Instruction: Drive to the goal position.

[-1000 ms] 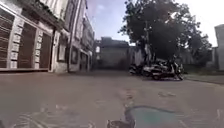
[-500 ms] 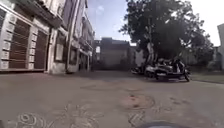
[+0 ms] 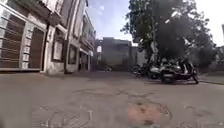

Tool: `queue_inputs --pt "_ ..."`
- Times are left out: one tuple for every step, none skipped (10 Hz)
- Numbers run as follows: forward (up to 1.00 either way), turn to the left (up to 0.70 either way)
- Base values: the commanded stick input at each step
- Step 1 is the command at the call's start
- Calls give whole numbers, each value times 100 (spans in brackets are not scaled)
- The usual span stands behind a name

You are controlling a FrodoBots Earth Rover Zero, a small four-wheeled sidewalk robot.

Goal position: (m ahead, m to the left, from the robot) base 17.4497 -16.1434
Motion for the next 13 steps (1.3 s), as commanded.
queue_inputs --pt "100 -10" --pt "100 6" --pt "100 6" --pt "100 6" --pt "100 6" --pt "100 6" --pt "100 6" --pt "100 6" --pt "100 6" --pt "100 6" --pt "100 6" --pt "100 6" --pt "100 6"
